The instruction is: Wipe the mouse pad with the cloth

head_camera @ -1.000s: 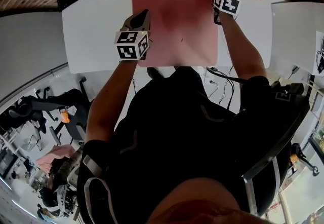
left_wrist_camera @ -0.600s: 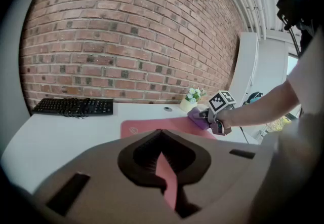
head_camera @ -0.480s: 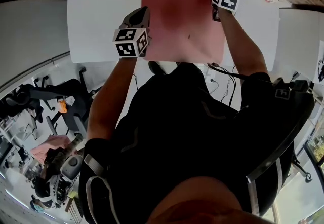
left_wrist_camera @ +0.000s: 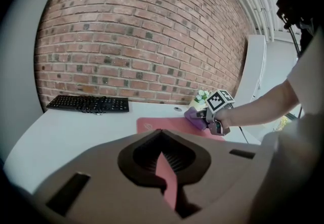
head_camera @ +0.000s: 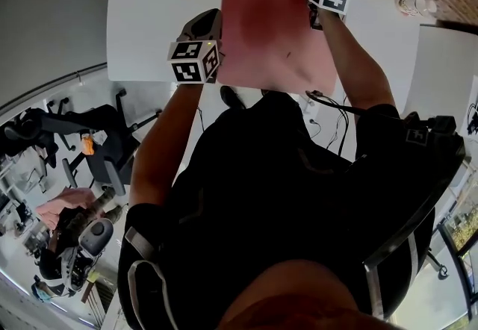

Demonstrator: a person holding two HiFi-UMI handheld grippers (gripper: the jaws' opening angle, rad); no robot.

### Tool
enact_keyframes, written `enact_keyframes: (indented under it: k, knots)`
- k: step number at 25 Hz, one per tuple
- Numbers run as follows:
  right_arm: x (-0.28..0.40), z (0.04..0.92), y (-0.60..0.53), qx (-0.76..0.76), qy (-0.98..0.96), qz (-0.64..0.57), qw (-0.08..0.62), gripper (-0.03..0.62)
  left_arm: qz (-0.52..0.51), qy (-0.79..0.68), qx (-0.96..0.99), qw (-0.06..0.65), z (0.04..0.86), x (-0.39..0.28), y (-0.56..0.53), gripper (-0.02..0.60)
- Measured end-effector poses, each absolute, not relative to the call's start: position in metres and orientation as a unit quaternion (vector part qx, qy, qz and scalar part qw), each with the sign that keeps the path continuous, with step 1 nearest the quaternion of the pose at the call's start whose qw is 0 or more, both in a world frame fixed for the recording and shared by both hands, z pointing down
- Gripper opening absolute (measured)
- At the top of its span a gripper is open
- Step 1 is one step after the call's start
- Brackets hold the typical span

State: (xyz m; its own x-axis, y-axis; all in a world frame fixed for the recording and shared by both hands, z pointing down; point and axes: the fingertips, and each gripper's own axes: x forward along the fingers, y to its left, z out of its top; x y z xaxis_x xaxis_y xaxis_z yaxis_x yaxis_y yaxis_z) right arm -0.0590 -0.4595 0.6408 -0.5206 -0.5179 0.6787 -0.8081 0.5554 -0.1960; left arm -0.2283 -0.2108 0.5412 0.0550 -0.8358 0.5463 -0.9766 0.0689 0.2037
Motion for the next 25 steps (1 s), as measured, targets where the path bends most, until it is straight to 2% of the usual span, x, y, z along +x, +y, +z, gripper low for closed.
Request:
enact_keyframes:
  k: [25]
  knots:
    - [-0.189, 0.637, -0.415, 0.298, -0.872, 0.252, 0.296, 0.06, 0.101, -0.732, 0.611, 0.286, 0.529, -0.273, -0.152, 0.002]
